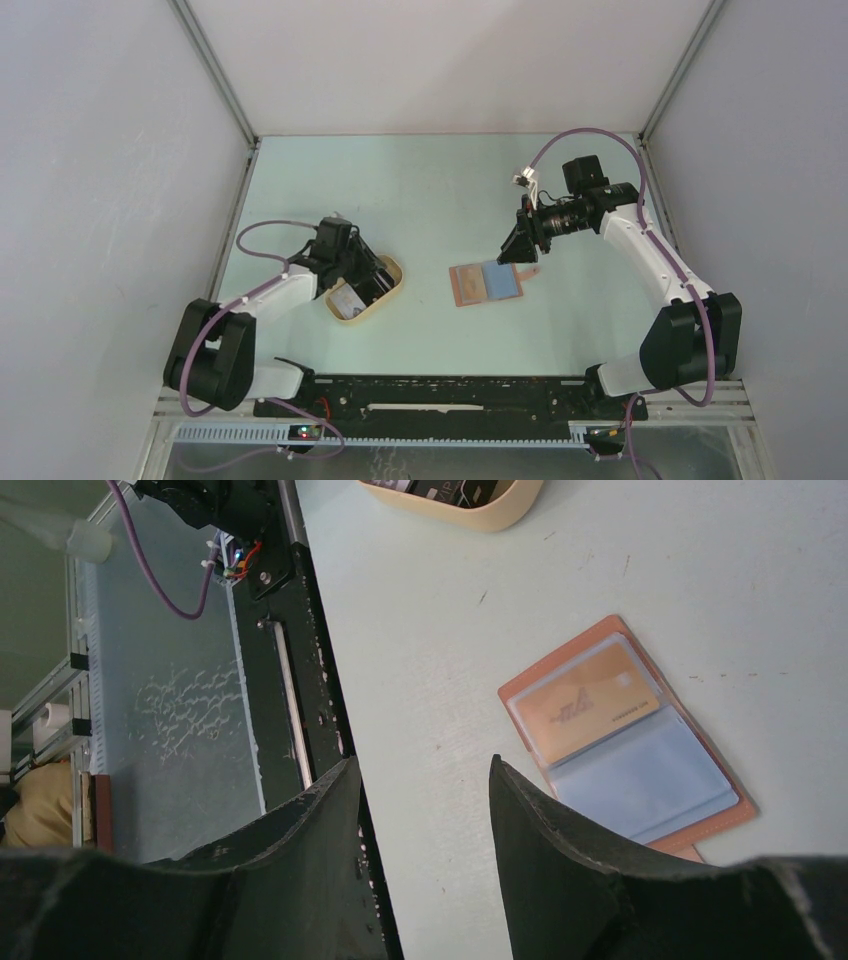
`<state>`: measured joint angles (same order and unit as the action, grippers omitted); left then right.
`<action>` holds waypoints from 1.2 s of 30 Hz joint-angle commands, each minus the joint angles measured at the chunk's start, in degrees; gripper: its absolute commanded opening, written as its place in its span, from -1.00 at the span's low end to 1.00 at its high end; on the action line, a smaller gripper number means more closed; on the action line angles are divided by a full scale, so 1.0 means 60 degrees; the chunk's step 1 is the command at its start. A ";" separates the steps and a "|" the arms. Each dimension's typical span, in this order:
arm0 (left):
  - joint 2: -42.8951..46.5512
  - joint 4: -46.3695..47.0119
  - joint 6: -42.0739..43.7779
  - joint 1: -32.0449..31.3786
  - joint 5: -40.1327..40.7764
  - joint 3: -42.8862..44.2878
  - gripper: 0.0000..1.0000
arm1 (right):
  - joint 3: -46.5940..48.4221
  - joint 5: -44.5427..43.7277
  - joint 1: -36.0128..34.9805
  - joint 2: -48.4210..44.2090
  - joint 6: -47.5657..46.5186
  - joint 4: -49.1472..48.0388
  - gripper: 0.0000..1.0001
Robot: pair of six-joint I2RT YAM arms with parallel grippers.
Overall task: Put the credit cards into the card holder
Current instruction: Pick up the credit card from the storage box.
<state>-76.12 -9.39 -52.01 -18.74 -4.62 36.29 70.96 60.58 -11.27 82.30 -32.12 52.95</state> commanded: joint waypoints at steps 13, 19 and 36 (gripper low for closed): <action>0.0393 -0.0437 0.0243 -0.0011 0.0410 -0.0481 -0.34 | 0.0053 0.0306 0.0061 -0.0277 -0.0113 0.0049 0.19; 0.0553 -0.0556 0.0238 -0.0018 0.0421 -0.0564 -0.42 | 0.0053 0.0321 0.0061 -0.0370 -0.0119 0.0063 0.19; 0.0742 -0.0353 0.0139 0.0002 0.0554 -0.0765 -0.65 | 0.0053 0.0336 0.0061 -0.0555 -0.0149 0.0114 0.19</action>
<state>-72.64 -12.78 -51.96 -18.72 -2.68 32.32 70.96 61.04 -11.25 81.10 -32.12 53.01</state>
